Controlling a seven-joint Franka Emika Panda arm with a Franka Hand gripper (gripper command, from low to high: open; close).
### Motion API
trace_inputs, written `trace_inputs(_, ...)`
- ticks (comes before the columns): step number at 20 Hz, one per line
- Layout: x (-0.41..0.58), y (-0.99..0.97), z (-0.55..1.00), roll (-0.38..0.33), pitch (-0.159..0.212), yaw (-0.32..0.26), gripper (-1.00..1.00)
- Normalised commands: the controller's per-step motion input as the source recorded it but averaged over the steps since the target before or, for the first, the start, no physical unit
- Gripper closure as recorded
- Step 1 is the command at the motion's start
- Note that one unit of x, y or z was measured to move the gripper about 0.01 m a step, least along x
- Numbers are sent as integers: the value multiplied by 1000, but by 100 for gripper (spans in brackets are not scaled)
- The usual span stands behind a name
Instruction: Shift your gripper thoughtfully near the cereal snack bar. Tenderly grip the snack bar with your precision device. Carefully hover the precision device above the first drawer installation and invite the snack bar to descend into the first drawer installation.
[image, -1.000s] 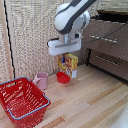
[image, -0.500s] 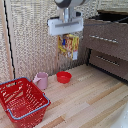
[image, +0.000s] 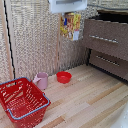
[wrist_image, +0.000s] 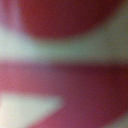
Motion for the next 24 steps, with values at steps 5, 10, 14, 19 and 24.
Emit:
trace_inputs(5, 3, -411, 1000, -37, 57, -85, 100)
trace_inputs(10, 2, -545, 992, -26, 57, -48, 100)
trace_inputs(14, 0, -678, 888, -10, 29, -3, 100)
trace_inputs(19, -10, -844, 564, -4, 3, 30, 100)
trace_inputs(24, -22, -974, 394, 0, 0, 43, 100)
